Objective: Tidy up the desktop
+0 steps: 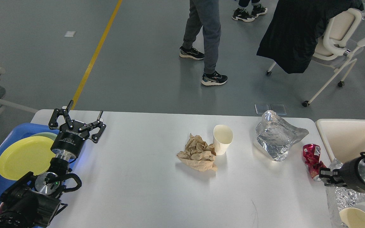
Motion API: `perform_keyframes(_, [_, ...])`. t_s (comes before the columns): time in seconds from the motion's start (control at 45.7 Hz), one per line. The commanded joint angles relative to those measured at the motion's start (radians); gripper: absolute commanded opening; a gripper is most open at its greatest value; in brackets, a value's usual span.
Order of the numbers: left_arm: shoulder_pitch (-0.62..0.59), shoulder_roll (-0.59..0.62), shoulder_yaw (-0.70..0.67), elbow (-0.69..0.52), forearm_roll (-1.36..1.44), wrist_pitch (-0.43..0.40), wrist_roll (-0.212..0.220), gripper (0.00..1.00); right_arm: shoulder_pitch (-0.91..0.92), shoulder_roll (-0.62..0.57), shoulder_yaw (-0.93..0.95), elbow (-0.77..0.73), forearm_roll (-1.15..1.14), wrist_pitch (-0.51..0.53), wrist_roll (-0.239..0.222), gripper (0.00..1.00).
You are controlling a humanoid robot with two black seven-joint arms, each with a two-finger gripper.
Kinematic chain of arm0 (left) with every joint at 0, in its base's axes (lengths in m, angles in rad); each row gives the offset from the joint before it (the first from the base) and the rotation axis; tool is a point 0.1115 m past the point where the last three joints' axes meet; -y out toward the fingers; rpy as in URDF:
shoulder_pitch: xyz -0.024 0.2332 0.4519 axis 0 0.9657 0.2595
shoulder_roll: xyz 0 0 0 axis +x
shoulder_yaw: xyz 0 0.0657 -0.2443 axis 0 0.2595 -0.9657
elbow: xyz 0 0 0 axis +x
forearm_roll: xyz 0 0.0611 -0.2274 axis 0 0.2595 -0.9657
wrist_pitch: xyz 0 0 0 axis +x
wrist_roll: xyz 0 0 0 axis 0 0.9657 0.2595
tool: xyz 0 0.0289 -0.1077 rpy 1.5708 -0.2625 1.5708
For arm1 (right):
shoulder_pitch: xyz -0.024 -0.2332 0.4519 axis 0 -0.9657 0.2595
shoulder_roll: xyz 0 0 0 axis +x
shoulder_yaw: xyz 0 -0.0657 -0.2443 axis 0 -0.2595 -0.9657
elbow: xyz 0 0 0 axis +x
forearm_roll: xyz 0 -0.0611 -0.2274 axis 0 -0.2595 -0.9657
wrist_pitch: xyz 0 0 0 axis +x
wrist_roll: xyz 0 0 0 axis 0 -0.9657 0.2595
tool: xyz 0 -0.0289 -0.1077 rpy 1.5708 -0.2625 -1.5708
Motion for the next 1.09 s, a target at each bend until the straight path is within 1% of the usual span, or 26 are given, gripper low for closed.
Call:
perform_keyframes(0.0, [0.0,0.0,0.0,0.0,0.0,0.0,0.0,1.0,0.139,0.006,-0.002,0.002,0.0,0.178,0.0,0.0])
perform_keyframes(0.131, [0.0,0.0,0.0,0.0,0.0,0.0,0.0,1.0,0.318,0.01,0.009,-0.001,0.0,0.405,0.0,0.0])
perform_keyframes(0.306, [0.0,0.0,0.0,0.0,0.0,0.0,0.0,1.0,0.509,0.01,0.076,-0.013,0.0,0.655,-0.005,0.0])
perform_keyframes(0.328, [0.0,0.0,0.0,0.0,0.0,0.0,0.0,1.0,0.545,0.01,0.093,-0.018,0.002,0.704,-0.006,0.0])
perform_keyframes(0.415, [0.0,0.0,0.0,0.0,0.0,0.0,0.0,1.0,0.598,0.007,0.124,-0.021,0.002,0.777,-0.009,0.0])
perform_keyframes(0.503, [0.0,0.0,0.0,0.0,0.0,0.0,0.0,1.0,0.622,0.007,0.136,-0.022,0.0,0.813,-0.014,0.0])
perform_keyframes(0.984, [0.0,0.0,0.0,0.0,0.0,0.0,0.0,1.0,0.622,0.003,0.112,-0.033,-0.003,0.803,-0.032,0.0])
perform_keyframes(1.071, [0.0,0.0,0.0,0.0,0.0,0.0,0.0,1.0,0.607,0.0,0.093,-0.067,-0.02,0.795,-0.035,0.0])
